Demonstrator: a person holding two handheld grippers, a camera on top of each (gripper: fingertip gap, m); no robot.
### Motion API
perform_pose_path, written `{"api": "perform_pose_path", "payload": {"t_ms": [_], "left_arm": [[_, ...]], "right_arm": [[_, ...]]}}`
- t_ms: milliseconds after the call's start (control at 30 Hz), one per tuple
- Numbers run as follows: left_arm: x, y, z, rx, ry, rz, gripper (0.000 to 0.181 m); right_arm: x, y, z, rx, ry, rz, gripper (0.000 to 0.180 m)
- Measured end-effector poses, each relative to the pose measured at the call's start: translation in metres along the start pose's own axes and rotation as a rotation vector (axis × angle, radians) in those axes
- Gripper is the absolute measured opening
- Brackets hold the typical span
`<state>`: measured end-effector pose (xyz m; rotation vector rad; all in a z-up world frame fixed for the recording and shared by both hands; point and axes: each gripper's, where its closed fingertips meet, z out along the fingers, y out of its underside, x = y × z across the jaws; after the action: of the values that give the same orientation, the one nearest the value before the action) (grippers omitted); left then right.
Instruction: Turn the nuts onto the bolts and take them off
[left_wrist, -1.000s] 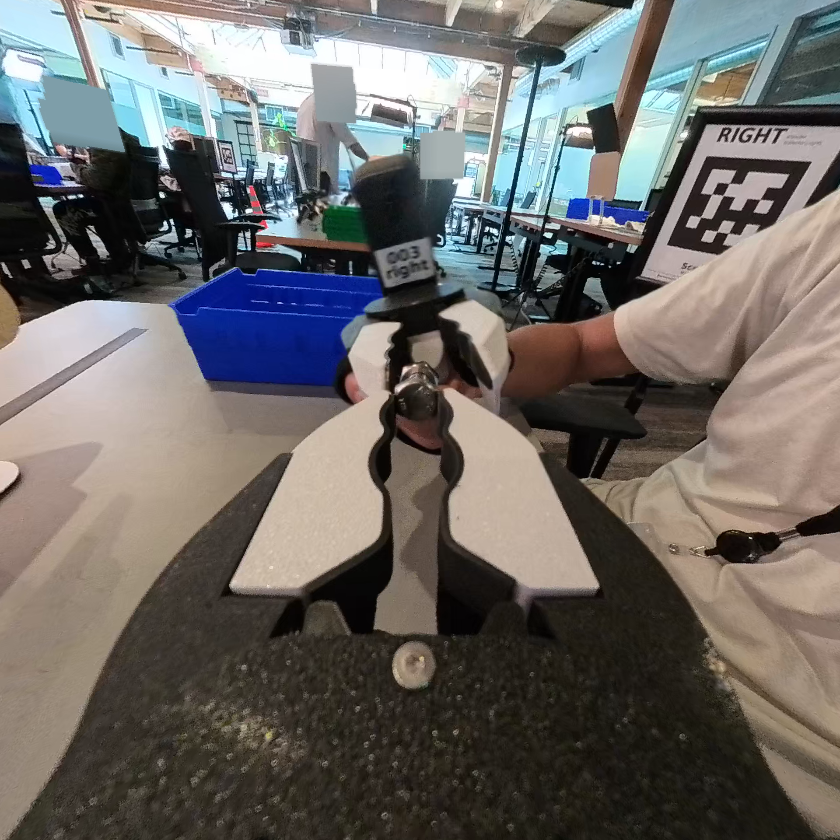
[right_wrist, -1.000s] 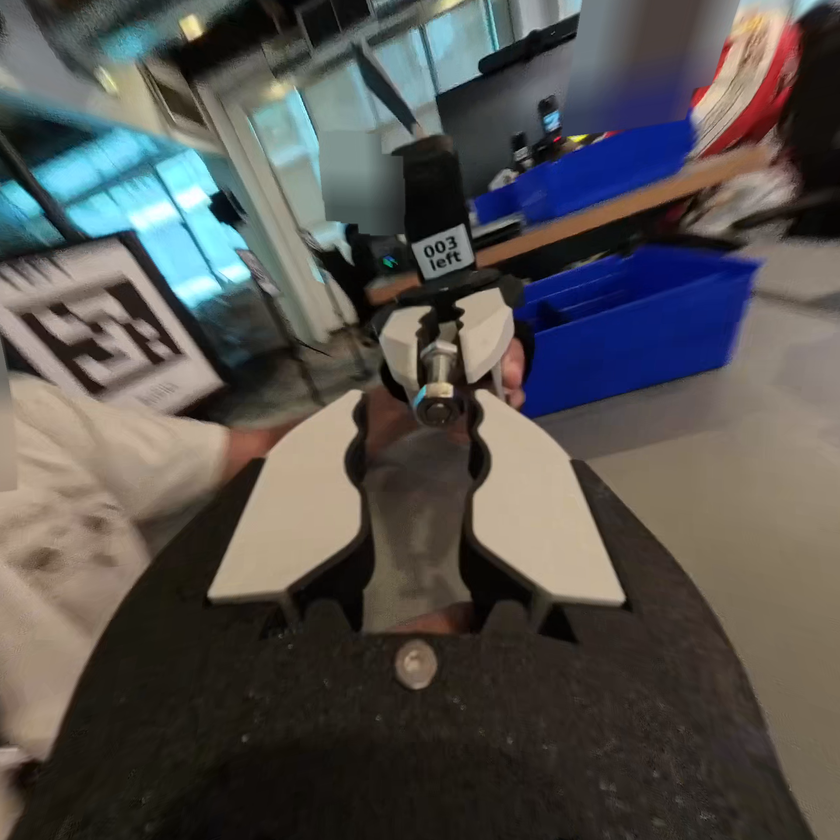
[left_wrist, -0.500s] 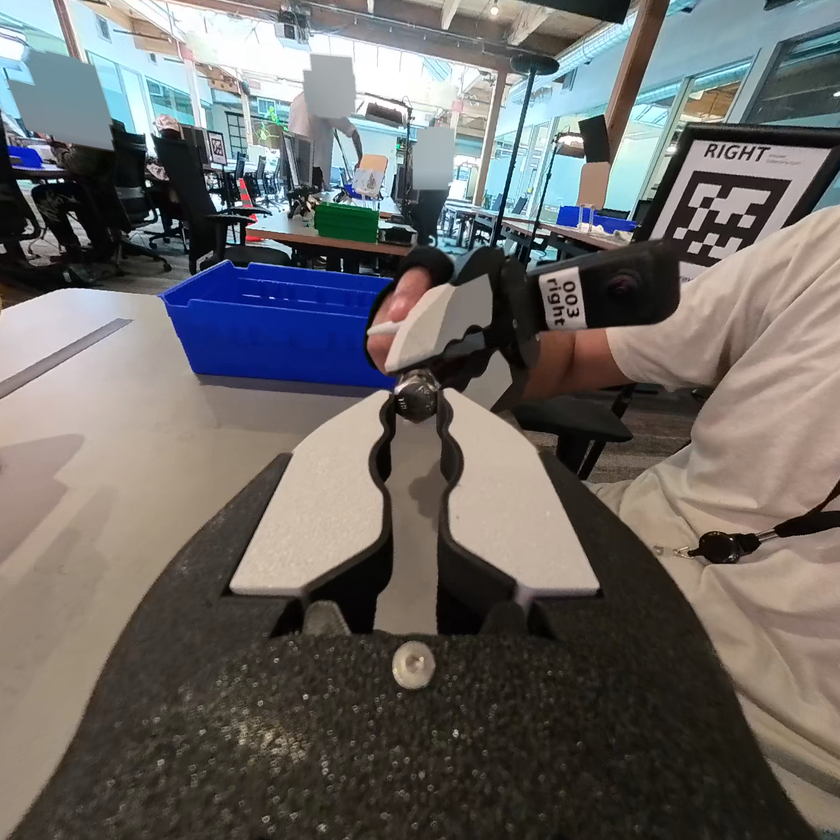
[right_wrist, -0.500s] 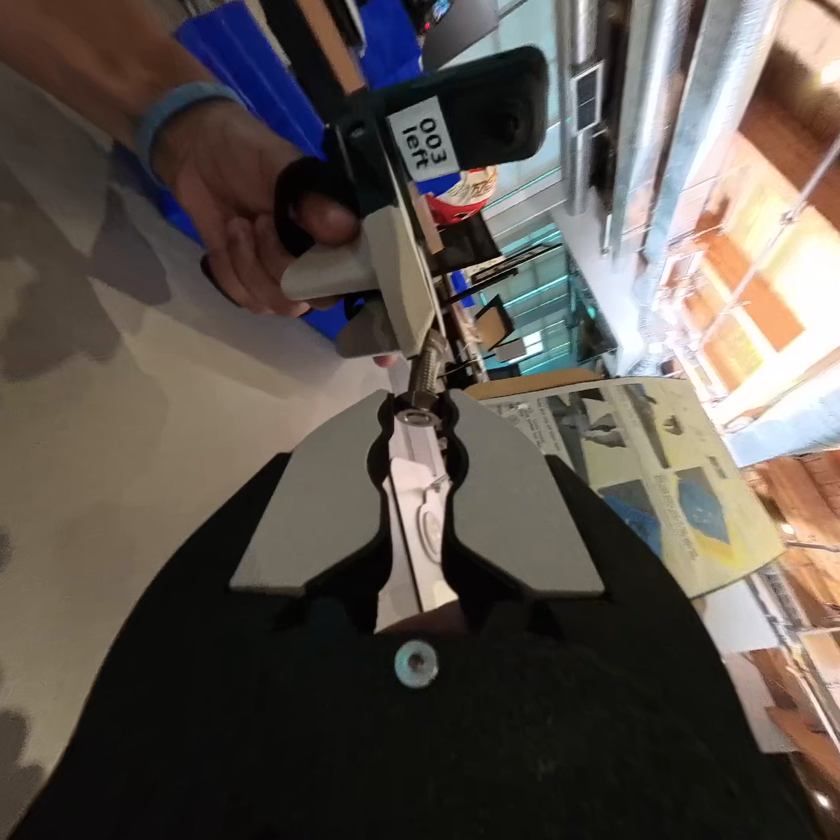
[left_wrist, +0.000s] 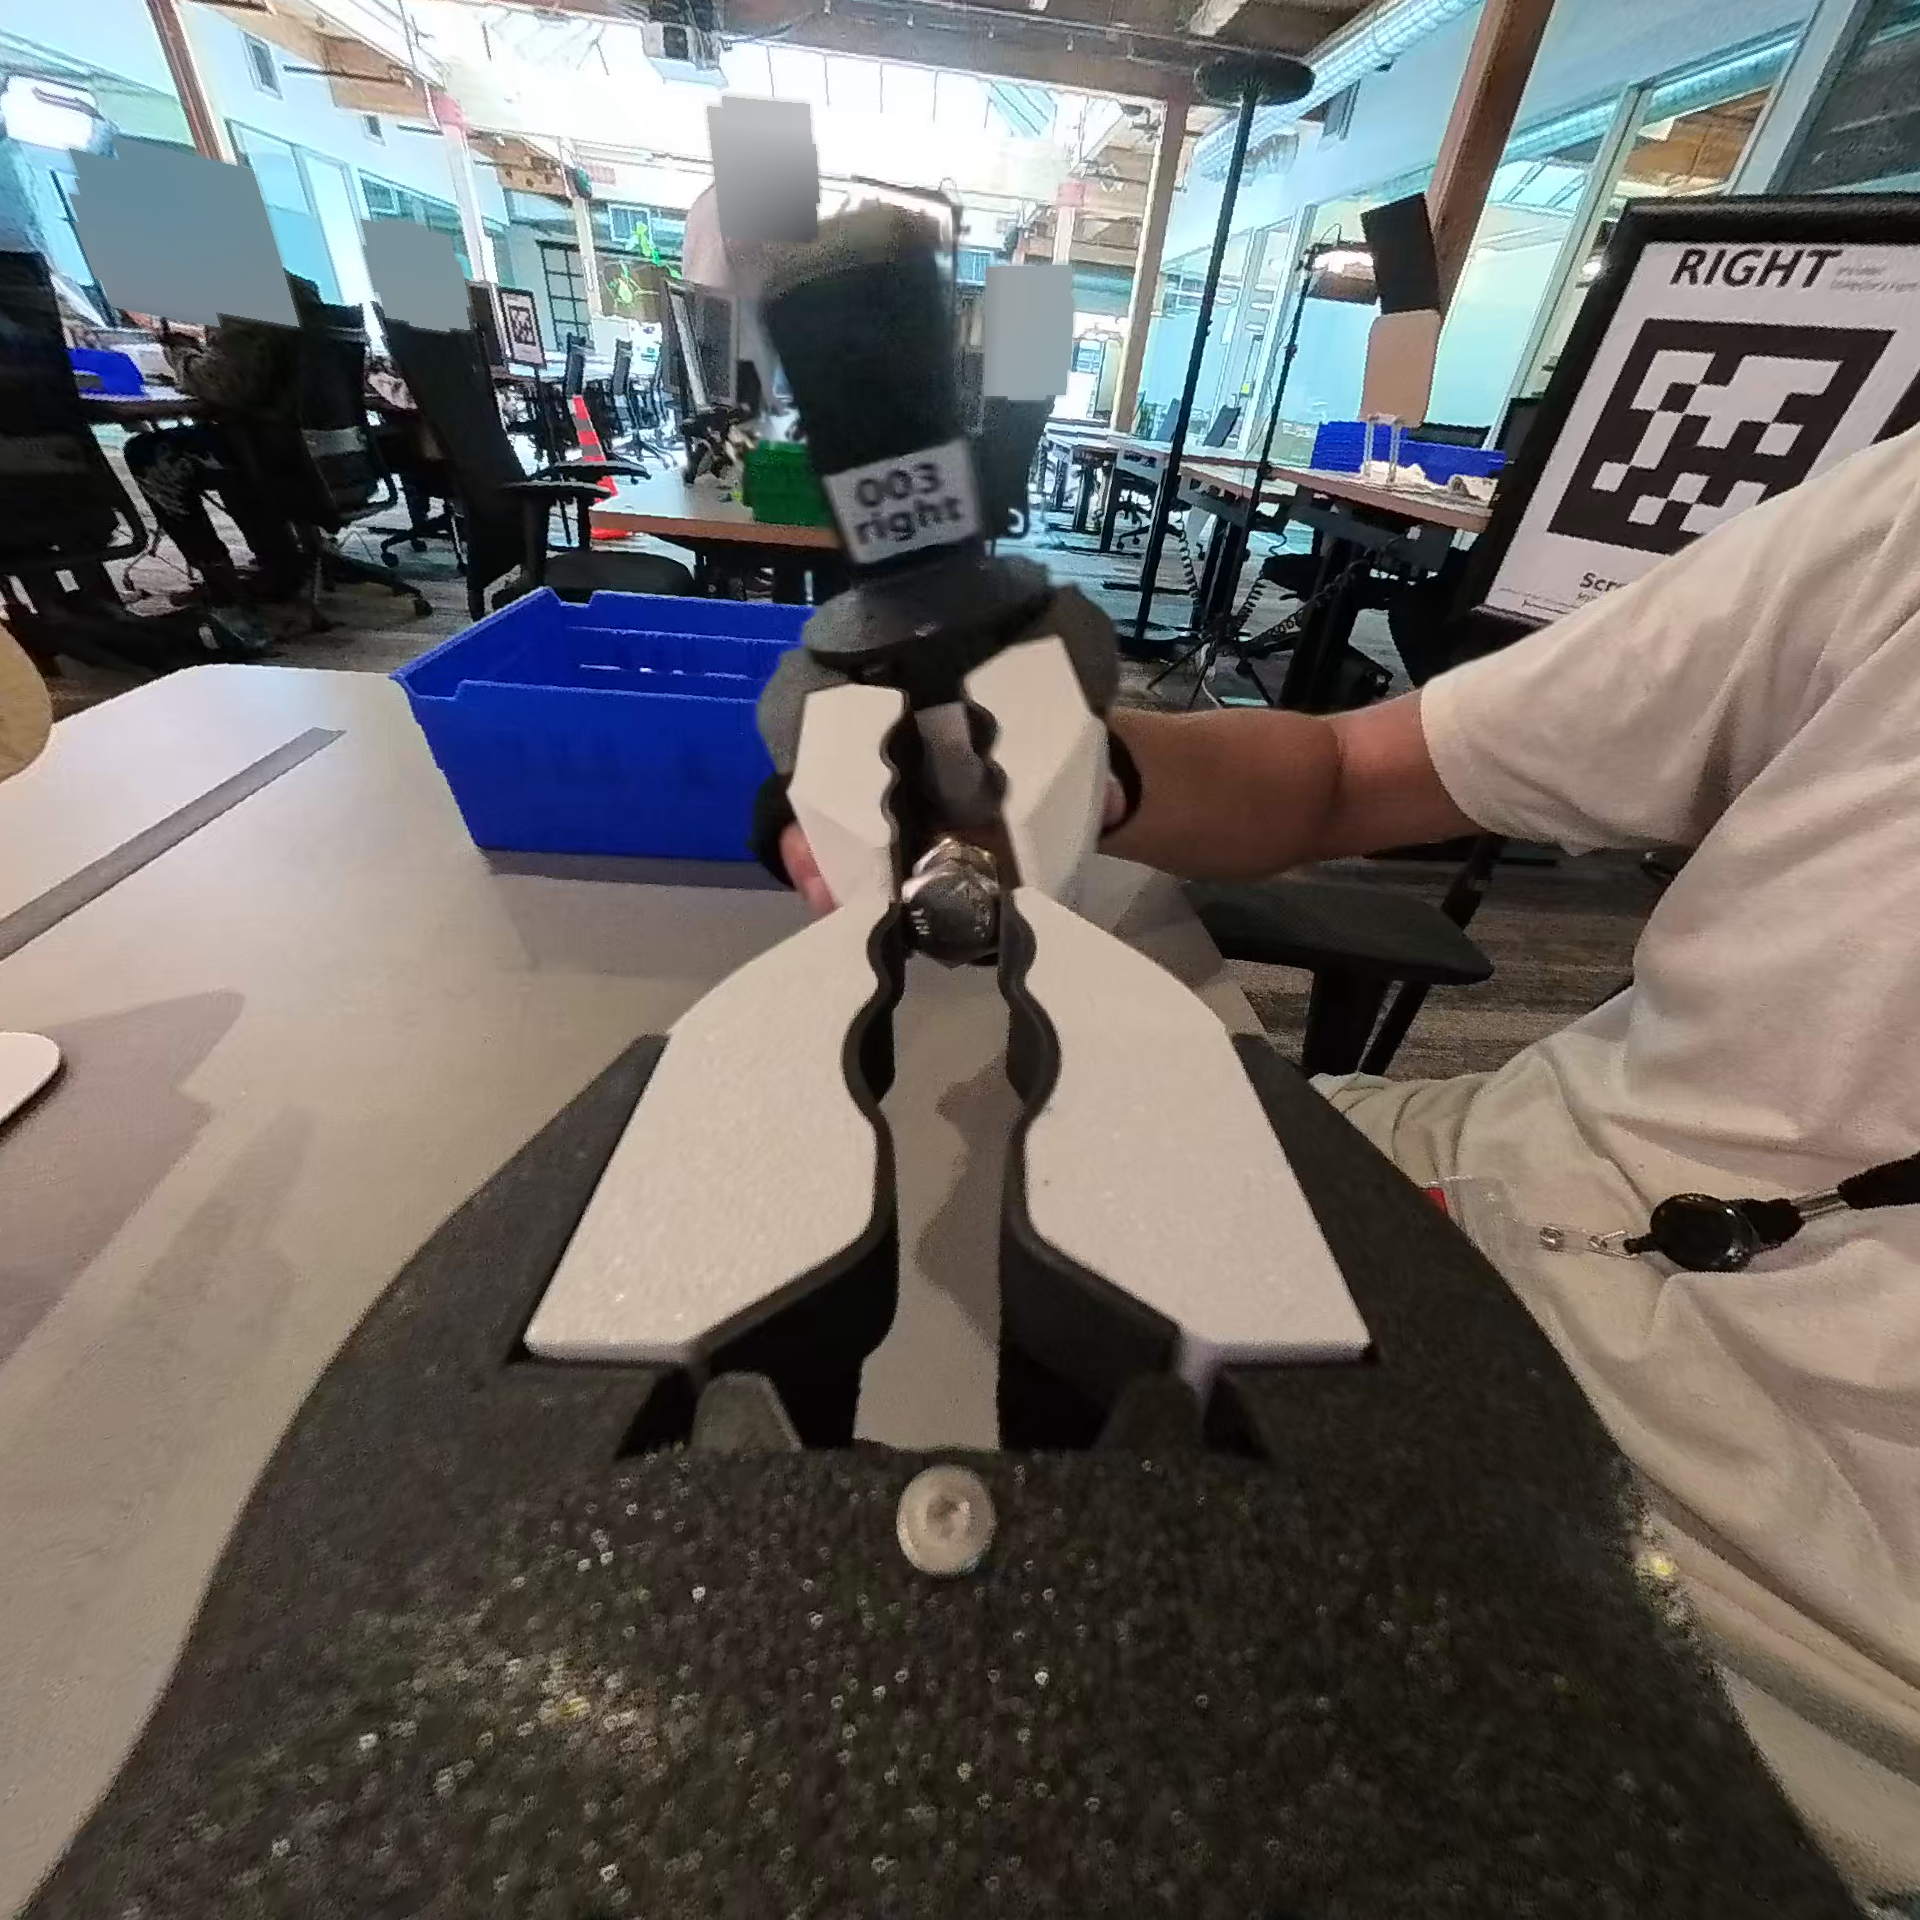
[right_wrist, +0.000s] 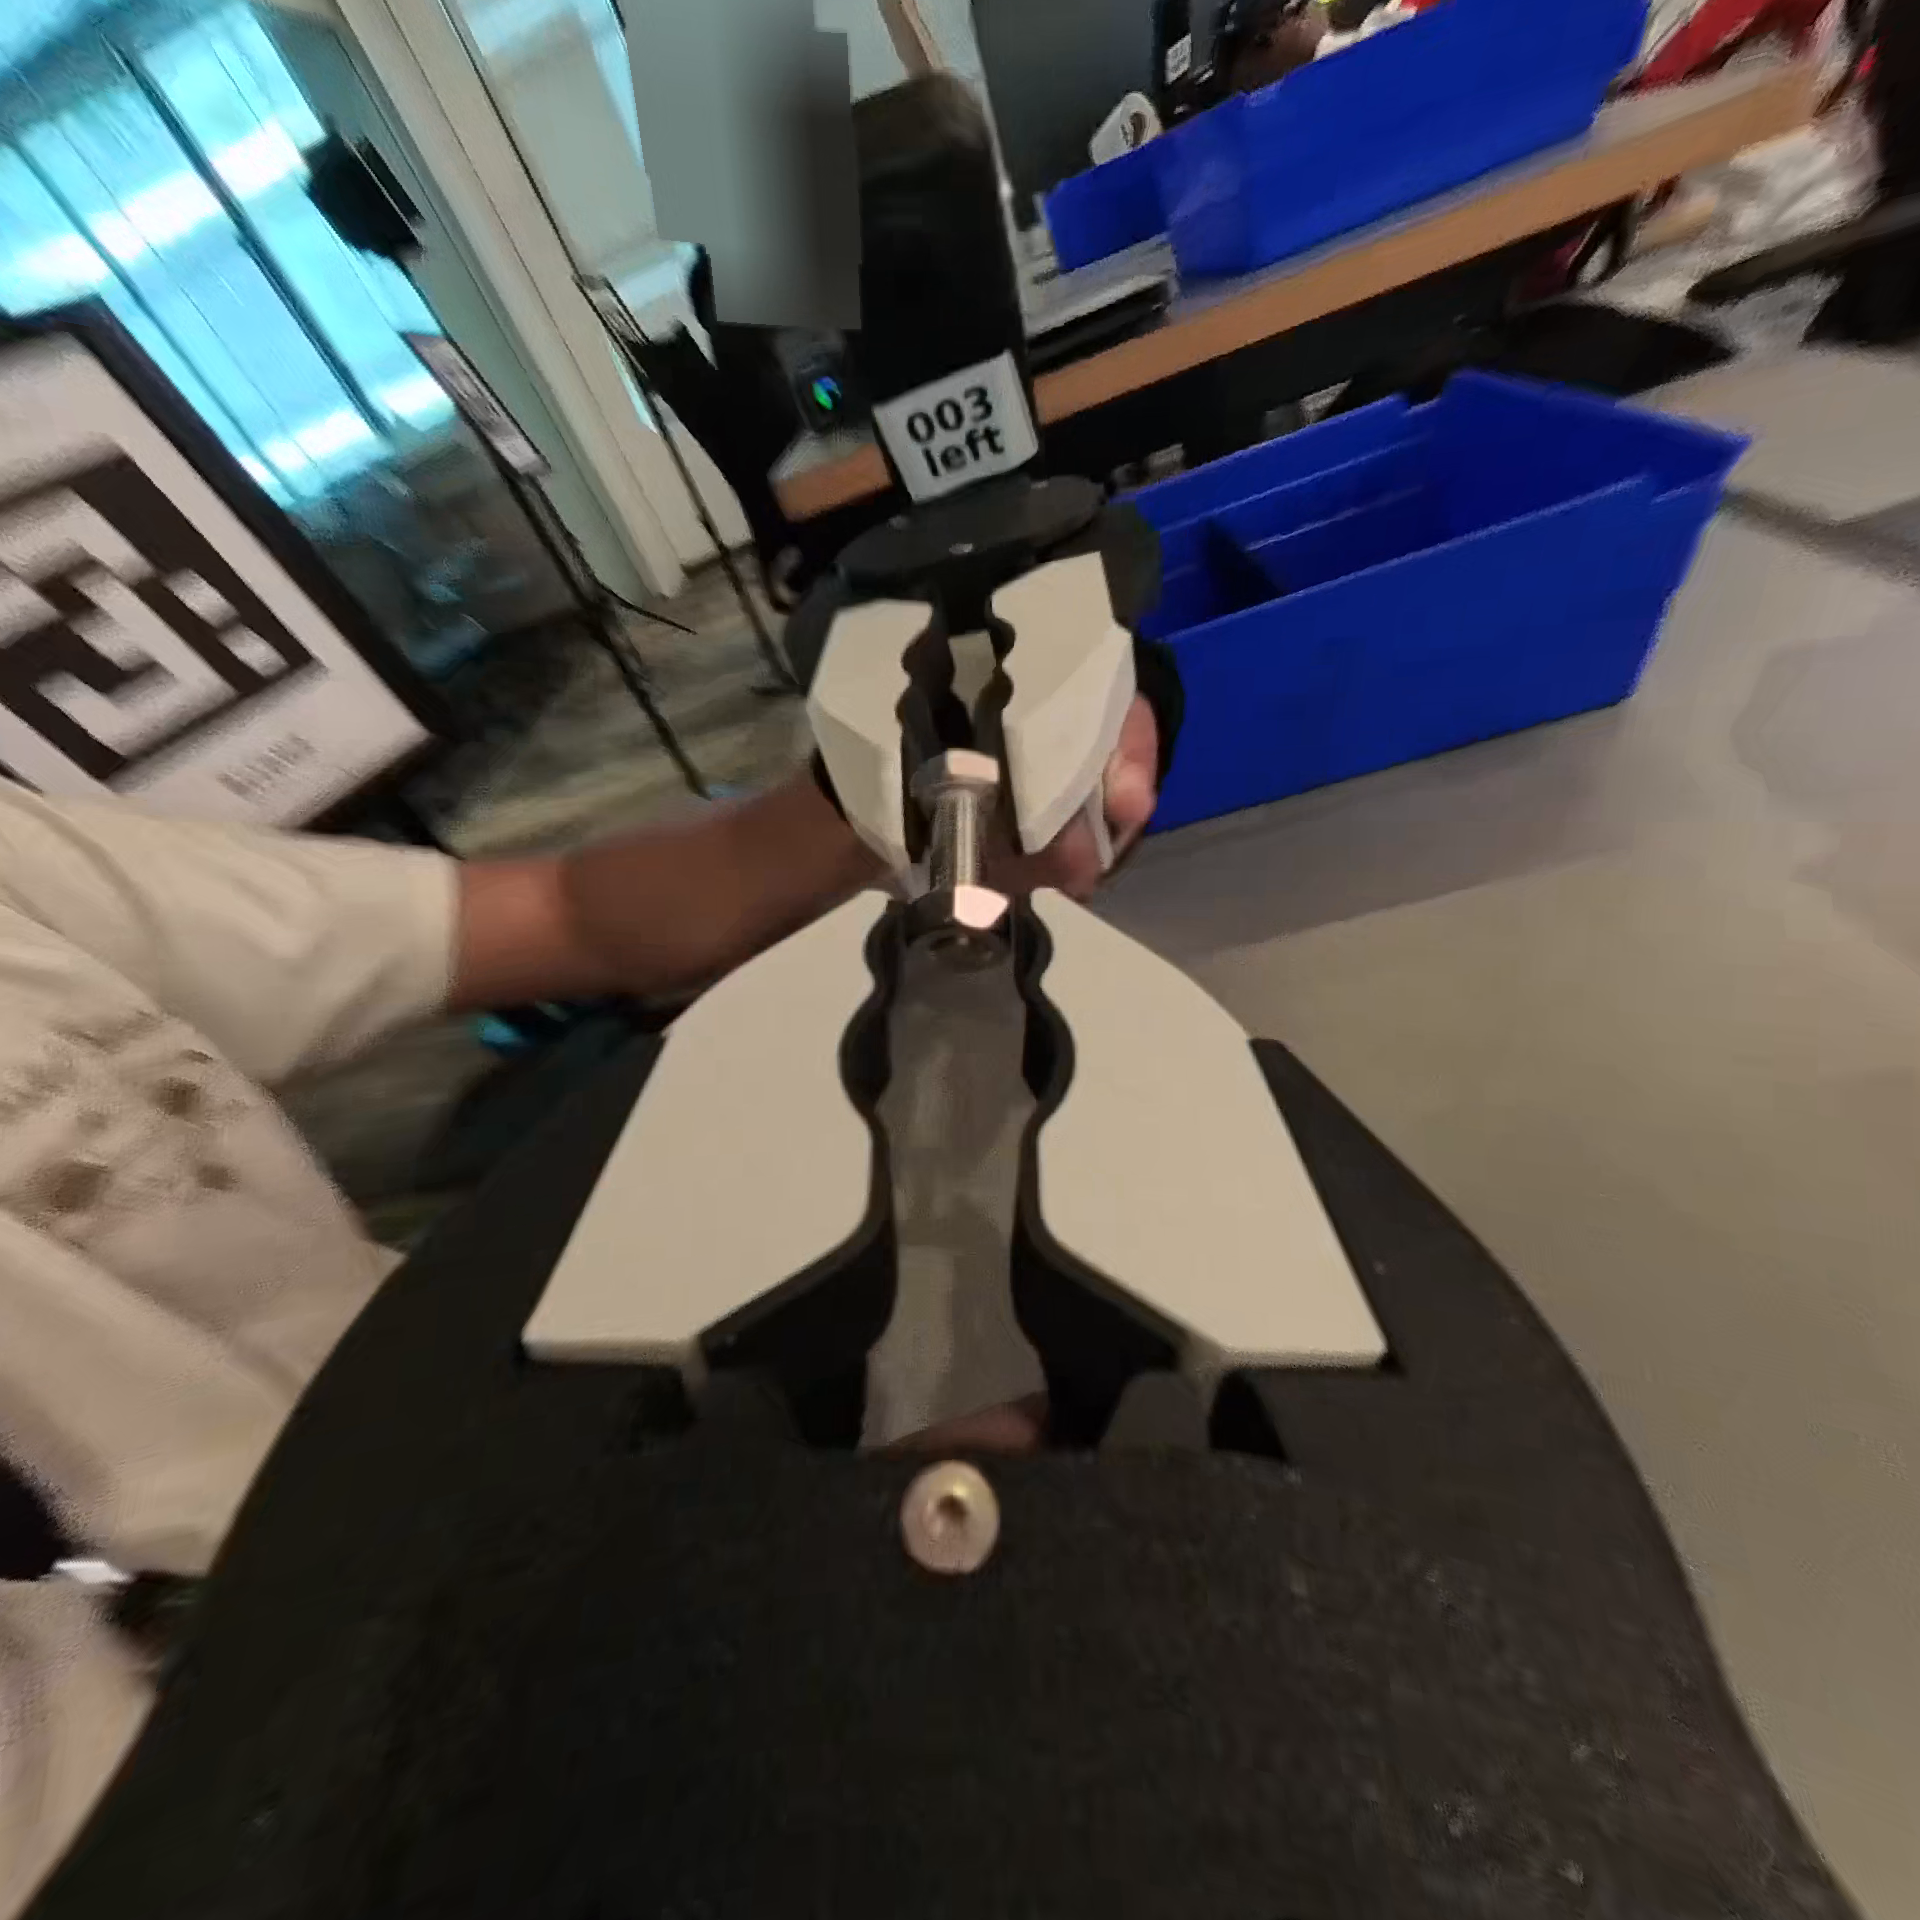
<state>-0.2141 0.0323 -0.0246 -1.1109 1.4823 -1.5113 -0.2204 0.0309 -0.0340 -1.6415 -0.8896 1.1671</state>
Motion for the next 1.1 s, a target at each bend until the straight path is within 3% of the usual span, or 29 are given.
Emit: {"api": "perform_pose_path", "payload": {"t_ms": [100, 233, 333, 467, 633, 867, 900, 967, 1100], "left_arm": [[-0.003, 0.002, 0.0, -0.009, -0.011, -0.004, 0.017], [-0.006, 0.004, 0.0, -0.013, -0.023, -0.013, 0.017], [-0.007, 0.007, 0.002, -0.032, -0.032, -0.01, 0.017], [-0.007, 0.009, 0.004, -0.045, -0.036, -0.002, 0.016], [-0.01, 0.009, 0.002, -0.051, -0.057, 0.002, 0.016], [-0.008, 0.006, 0.001, -0.032, -0.039, 0.0, 0.016], [-0.008, 0.004, 0.001, -0.026, -0.04, 0.0, 0.017], [-0.009, 0.003, -0.001, -0.02, -0.053, 0.006, 0.017], [-0.01, 0.004, -0.001, -0.024, -0.057, 0.013, 0.017]], "right_arm": [[0.016, 0.012, 0.001, -0.098, 0.274, -0.362, 0.042], [0.043, 0.007, -0.015, -0.308, 0.818, -0.902, 0.045], [0.037, 0.004, -0.014, -0.436, 1.011, -1.177, 0.043], [0.026, -0.002, -0.005, -0.439, 1.052, -1.272, 0.018], [0.032, 0.0, -0.002, -0.498, 0.986, -1.172, 0.018], [0.025, 0.002, 0.002, -0.495, 0.658, -0.908, 0.018], [0.026, -0.002, 0.0, -0.466, 0.647, -0.872, 0.026], [0.032, -0.008, -0.006, -0.44, 0.704, -0.863, 0.041], [0.038, 0.001, -0.007, -0.519, 0.842, -0.963, 0.032]]}}
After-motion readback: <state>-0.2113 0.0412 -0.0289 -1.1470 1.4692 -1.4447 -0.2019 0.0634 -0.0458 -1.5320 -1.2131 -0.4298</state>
